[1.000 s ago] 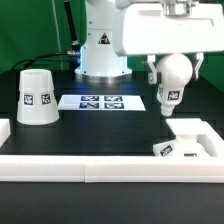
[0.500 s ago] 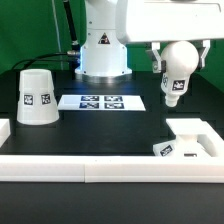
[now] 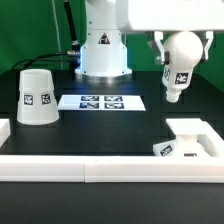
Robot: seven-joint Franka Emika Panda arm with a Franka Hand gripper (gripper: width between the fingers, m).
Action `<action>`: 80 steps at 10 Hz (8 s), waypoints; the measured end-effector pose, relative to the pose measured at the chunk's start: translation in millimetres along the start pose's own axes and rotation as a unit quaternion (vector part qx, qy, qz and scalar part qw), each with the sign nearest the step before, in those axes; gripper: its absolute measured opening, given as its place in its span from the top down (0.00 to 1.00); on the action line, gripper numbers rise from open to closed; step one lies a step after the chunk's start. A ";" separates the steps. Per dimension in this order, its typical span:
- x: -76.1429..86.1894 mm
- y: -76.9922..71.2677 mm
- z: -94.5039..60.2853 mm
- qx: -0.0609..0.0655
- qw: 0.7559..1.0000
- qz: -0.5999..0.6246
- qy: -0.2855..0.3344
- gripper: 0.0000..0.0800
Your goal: Assemble lamp
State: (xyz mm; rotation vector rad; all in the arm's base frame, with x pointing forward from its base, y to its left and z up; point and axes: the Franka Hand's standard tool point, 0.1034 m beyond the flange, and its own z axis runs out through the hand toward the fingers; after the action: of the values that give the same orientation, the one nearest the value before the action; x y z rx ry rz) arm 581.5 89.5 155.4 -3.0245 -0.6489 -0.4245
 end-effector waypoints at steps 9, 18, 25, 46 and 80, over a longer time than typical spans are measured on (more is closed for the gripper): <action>37.2 11.2 18.8 -0.012 0.999 -0.012 0.040 0.28; 35.6 12.5 26.3 -0.031 0.996 -0.014 0.084 0.28; 32.7 7.9 33.1 -0.028 0.996 -0.016 0.079 0.28; 17.1 -0.5 30.9 -0.024 0.997 -0.020 0.067 0.13; 10.4 -11.5 42.1 -0.011 0.877 0.463 -0.128 0.28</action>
Offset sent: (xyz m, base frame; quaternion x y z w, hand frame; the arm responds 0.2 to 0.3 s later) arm 0.0000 0.0000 0.0000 0.0000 0.0000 0.0000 1.0000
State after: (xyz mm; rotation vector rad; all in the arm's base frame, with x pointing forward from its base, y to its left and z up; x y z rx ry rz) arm 596.9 107.3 117.2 -2.9617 0.8181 0.0216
